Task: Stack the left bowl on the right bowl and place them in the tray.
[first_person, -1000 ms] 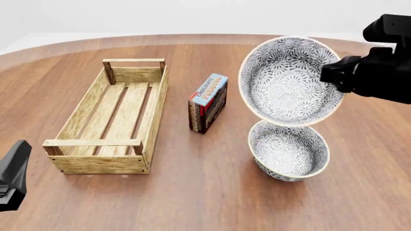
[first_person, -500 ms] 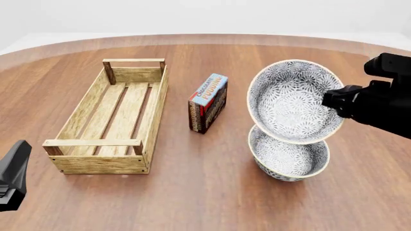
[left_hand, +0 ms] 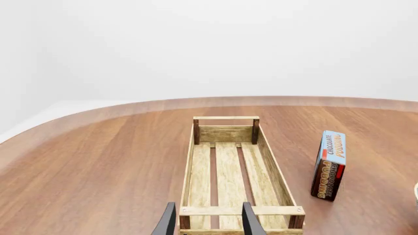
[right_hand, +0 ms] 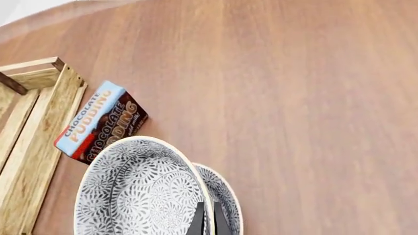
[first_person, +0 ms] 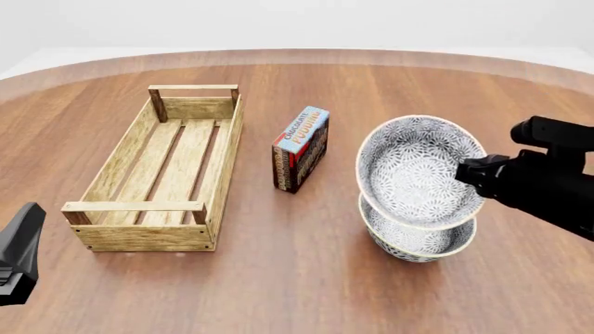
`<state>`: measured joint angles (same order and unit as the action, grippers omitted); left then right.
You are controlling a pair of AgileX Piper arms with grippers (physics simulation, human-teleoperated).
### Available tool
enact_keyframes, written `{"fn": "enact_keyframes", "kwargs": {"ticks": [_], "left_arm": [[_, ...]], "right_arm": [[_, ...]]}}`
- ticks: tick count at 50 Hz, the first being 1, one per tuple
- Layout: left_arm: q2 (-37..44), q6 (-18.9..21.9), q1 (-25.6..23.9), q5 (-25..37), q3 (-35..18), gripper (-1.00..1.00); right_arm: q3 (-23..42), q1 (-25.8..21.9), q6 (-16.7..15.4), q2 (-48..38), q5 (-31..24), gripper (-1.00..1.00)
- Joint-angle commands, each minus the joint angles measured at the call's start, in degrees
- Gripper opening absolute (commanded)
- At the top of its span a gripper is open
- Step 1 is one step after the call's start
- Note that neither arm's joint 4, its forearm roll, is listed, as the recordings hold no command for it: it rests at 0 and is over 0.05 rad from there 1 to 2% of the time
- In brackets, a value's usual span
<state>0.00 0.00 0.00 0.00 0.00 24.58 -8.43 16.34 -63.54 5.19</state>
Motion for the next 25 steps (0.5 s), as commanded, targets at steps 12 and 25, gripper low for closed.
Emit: {"fn": "enact_keyframes", "kwargs": {"ticks": [12, 25], "left_arm": [[0.0, 0.0, 0.0, 0.0, 0.0, 1.0], [0.0, 0.0, 0.0, 0.0, 0.0, 1.0]], "right_arm": [[-3.81, 0.55, 1.79, -2.87, 5.9, -1.0], [-5.49, 0.5, 2.19, -5.17, 9.23, -1.0]]}}
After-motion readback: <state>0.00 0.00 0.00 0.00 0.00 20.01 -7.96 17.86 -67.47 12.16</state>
